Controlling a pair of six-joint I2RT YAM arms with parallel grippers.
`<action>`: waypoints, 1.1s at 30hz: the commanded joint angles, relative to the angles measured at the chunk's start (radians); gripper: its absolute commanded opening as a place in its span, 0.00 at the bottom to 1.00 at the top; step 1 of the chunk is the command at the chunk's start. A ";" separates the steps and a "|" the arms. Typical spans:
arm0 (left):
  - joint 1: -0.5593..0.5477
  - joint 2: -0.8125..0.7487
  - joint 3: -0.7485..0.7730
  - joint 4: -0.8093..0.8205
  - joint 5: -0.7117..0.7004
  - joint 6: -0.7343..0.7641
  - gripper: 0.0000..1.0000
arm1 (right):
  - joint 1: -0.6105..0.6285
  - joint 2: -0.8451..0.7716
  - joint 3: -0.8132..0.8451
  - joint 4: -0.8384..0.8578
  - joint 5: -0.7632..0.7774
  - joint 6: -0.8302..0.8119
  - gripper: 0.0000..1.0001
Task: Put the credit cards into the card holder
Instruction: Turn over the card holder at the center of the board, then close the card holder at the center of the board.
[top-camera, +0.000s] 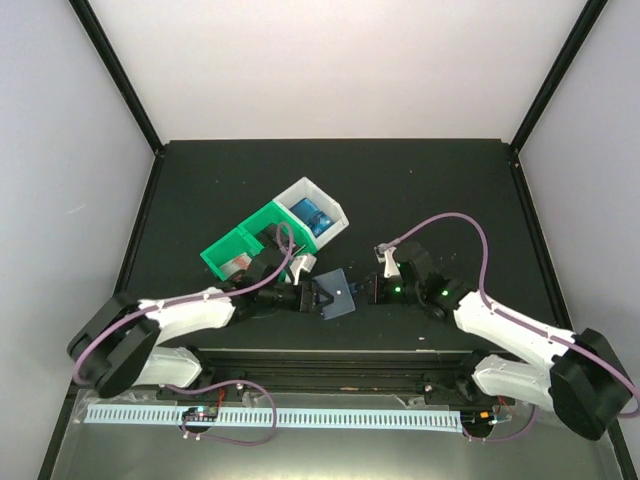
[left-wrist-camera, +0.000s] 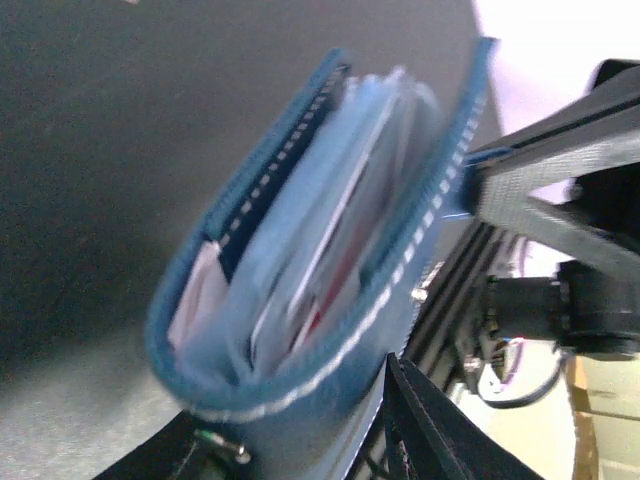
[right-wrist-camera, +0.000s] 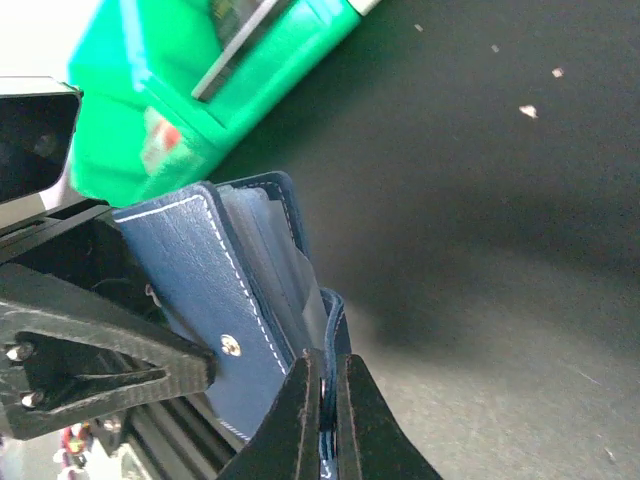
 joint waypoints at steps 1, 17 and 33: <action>-0.018 0.127 -0.003 0.115 -0.047 0.007 0.35 | -0.005 0.067 -0.008 -0.025 0.026 -0.052 0.01; -0.105 0.307 0.084 -0.048 -0.299 0.006 0.46 | -0.004 0.300 0.057 -0.059 -0.002 -0.227 0.01; -0.249 0.411 0.250 -0.407 -0.681 -0.038 0.34 | 0.020 0.372 0.141 -0.124 0.038 -0.211 0.01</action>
